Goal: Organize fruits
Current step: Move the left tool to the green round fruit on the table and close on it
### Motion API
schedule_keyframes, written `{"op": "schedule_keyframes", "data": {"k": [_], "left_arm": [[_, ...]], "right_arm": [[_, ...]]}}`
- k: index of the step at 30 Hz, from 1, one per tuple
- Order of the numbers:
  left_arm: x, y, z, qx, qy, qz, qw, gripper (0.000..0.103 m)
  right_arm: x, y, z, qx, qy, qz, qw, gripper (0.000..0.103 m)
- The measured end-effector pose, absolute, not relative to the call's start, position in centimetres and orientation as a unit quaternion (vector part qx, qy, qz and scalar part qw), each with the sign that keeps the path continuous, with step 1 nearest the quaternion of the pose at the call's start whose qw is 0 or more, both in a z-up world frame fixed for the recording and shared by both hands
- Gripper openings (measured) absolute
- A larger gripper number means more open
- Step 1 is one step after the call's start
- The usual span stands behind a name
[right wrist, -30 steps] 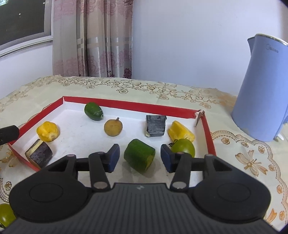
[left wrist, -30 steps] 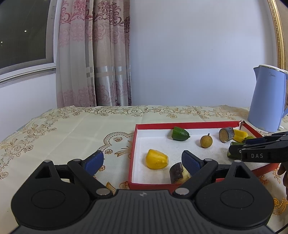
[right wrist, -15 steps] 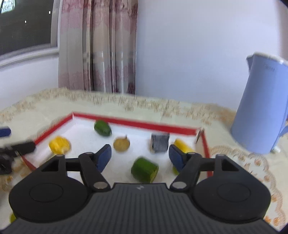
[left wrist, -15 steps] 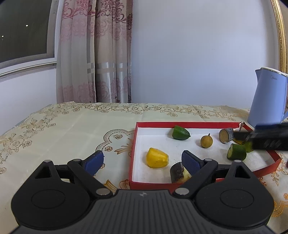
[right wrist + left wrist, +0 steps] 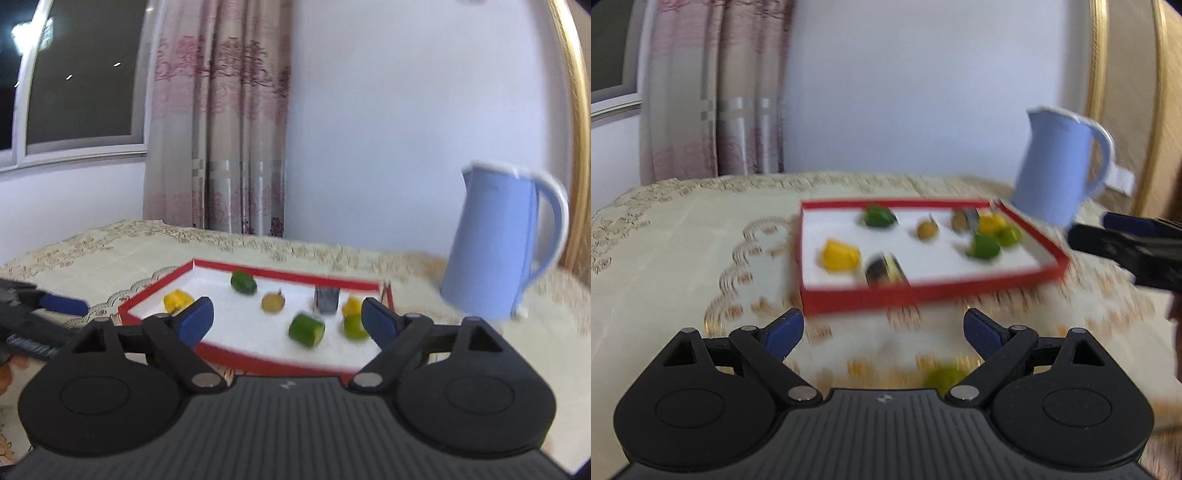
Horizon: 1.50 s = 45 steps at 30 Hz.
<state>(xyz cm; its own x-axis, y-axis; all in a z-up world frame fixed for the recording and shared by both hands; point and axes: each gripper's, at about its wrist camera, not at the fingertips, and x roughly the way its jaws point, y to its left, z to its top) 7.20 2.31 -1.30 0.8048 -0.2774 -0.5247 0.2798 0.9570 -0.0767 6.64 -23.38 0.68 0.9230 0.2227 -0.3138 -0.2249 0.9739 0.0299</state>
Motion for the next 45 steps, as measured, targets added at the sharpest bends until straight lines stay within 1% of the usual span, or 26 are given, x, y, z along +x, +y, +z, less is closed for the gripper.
{"op": "schedule_keyframes", "data": {"k": [3, 9, 15, 26, 27, 29, 31, 34, 36, 40, 42, 44, 45], "left_arm": [[5.7, 2.0, -2.0, 0.017, 0.28, -0.157, 0.947, 0.094], [4.1, 0.9, -1.8, 0.047, 0.262, -0.18, 0.947, 0.094], [4.1, -0.5, -2.3, 0.068, 0.262, -0.199, 0.942, 0.094], [5.1, -0.8, -2.9, 0.064, 0.284, -0.188, 0.938, 0.093], [5.3, -0.8, -3.0, 0.063, 0.286, -0.187, 0.938, 0.091], [5.5, -0.8, -3.1, 0.061, 0.294, -0.188, 0.935, 0.08], [5.8, -0.8, -3.2, 0.059, 0.301, -0.187, 0.933, 0.075], [6.0, -0.9, -3.3, 0.059, 0.307, -0.189, 0.931, 0.071], [6.1, -1.1, -3.5, 0.062, 0.312, -0.189, 0.929, 0.07], [6.4, -1.4, -3.6, 0.065, 0.319, -0.193, 0.926, 0.067], [6.6, -1.5, -3.7, 0.062, 0.323, -0.195, 0.924, 0.062], [6.8, -1.4, -3.8, 0.057, 0.328, -0.197, 0.922, 0.054], [6.9, -1.3, -3.9, 0.052, 0.33, -0.197, 0.922, 0.051]], "right_arm": [[7.4, -24.0, -1.1, 0.038, 0.188, 0.124, 0.974, 0.086], [7.6, -24.3, -2.4, 0.064, 0.199, 0.142, 0.967, 0.086], [7.3, -23.5, -2.5, 0.046, 0.197, 0.156, 0.967, 0.086], [7.1, -23.5, -2.4, 0.042, 0.197, 0.156, 0.967, 0.087], [7.2, -23.5, -2.4, 0.041, 0.198, 0.157, 0.967, 0.087], [7.1, -23.4, -2.4, 0.039, 0.197, 0.156, 0.967, 0.088], [7.1, -23.4, -2.4, 0.037, 0.196, 0.156, 0.967, 0.089], [7.0, -23.1, -2.5, 0.031, 0.196, 0.157, 0.967, 0.09], [7.0, -23.0, -2.5, 0.027, 0.197, 0.159, 0.967, 0.09], [7.0, -22.9, -2.5, 0.024, 0.196, 0.161, 0.967, 0.09], [7.0, -23.0, -2.5, 0.026, 0.198, 0.161, 0.967, 0.09], [7.0, -23.0, -2.5, 0.025, 0.201, 0.158, 0.966, 0.09], [7.0, -22.9, -2.5, 0.024, 0.201, 0.158, 0.966, 0.09]]}}
